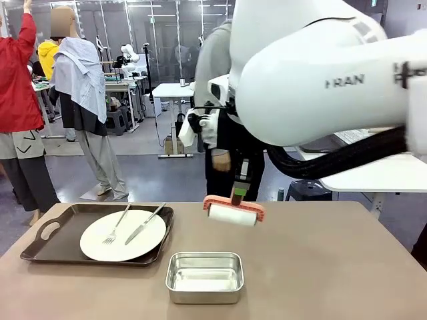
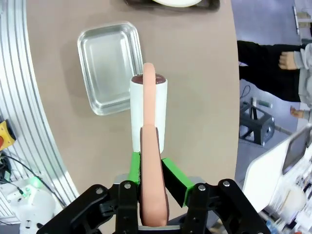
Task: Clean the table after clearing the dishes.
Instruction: Place the Lint Roller back on top of the Airtight Container.
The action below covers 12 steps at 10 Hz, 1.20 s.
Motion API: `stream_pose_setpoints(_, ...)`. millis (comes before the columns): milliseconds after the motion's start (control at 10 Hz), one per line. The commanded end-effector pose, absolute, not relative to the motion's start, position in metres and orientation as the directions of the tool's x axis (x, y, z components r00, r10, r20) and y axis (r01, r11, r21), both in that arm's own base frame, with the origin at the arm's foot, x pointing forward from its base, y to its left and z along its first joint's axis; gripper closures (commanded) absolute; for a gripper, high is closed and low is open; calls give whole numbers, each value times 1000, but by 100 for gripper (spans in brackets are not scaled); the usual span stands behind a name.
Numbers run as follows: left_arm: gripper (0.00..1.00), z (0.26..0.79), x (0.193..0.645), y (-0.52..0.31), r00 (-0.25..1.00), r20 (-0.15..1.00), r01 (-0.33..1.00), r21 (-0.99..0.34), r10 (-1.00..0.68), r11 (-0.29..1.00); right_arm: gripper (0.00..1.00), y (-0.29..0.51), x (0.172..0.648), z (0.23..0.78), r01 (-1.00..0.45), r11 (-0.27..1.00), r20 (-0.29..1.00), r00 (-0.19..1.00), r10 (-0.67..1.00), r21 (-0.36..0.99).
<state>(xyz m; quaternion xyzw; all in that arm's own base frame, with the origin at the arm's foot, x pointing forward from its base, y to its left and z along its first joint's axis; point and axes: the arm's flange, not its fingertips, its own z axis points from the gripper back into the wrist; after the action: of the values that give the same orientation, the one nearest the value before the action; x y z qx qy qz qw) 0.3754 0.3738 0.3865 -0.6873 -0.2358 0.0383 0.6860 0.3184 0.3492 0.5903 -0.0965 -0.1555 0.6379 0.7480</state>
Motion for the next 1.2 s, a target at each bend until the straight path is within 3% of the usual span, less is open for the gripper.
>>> stream_pose_setpoints(0,0,387,373,375,889,263,259,-964,374,62,77,389,355,576,-967,-14,40,-25,999,-253)
stream_pose_setpoints(300,0,387,373,375,889,263,259,-964,374,62,77,422,386,537,-990,-111,-51,-107,993,-91)
stream_pose_setpoints(700,0,387,373,375,889,263,259,-964,374,62,77,431,410,488,-987,-162,-41,-163,986,26)
stream_pose_setpoints(1100,0,387,373,375,889,263,259,-964,374,62,77,429,445,434,-985,-145,34,-142,989,97)
